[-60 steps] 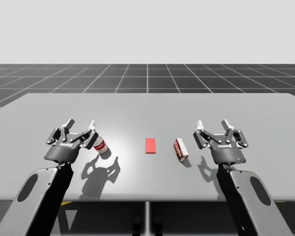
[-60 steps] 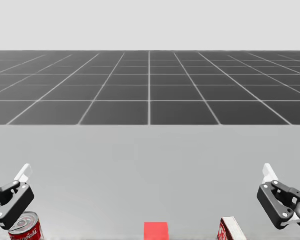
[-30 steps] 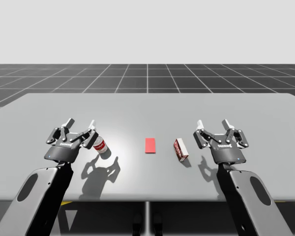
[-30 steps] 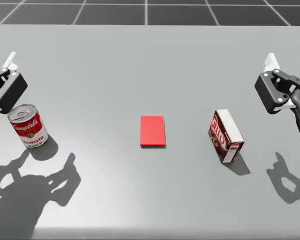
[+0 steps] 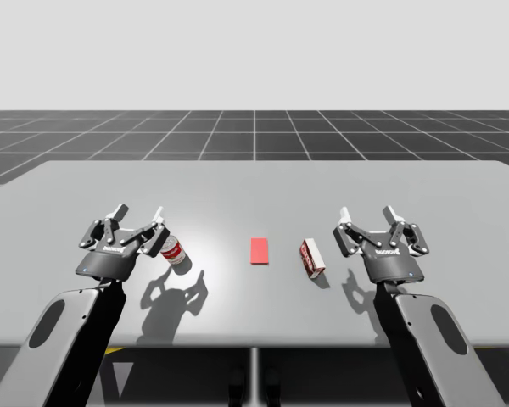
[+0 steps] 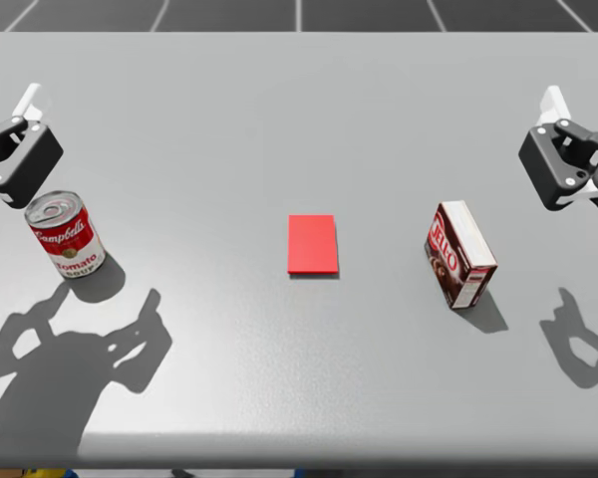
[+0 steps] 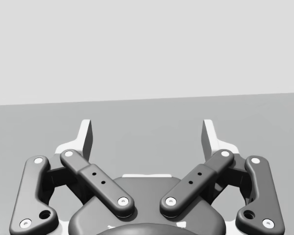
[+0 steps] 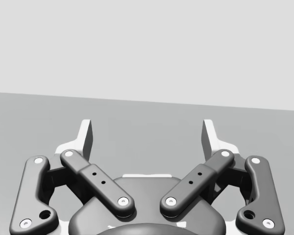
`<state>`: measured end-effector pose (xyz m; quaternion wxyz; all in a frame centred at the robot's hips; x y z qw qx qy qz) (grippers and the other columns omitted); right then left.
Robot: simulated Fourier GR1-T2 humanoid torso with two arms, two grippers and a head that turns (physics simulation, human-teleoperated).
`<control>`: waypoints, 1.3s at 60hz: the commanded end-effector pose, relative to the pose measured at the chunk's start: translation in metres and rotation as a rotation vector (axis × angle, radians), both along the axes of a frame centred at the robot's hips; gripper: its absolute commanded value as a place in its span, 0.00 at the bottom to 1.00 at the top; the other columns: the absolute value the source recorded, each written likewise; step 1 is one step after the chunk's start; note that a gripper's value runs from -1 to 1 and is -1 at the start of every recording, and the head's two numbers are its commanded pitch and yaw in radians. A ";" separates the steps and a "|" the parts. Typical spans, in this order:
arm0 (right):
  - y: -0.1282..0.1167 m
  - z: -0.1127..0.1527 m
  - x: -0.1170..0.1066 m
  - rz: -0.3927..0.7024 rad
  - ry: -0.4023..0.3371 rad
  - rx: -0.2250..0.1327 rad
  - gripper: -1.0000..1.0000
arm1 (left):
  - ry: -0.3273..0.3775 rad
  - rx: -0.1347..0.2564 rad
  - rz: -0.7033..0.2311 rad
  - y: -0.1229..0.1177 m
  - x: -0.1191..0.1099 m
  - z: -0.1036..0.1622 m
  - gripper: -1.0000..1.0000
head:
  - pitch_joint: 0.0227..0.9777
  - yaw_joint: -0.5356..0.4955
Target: Look at the card. If it is red, pick the object on the left. If it is green, pick the object on the right.
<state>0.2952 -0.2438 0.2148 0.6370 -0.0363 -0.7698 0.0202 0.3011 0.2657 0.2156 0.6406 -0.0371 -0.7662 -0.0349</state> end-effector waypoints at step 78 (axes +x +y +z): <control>0.005 -0.005 0.001 -0.005 0.001 -0.020 0.00 | 0.081 -0.016 -0.049 -0.005 -0.027 0.024 0.00 | 0.83 0.89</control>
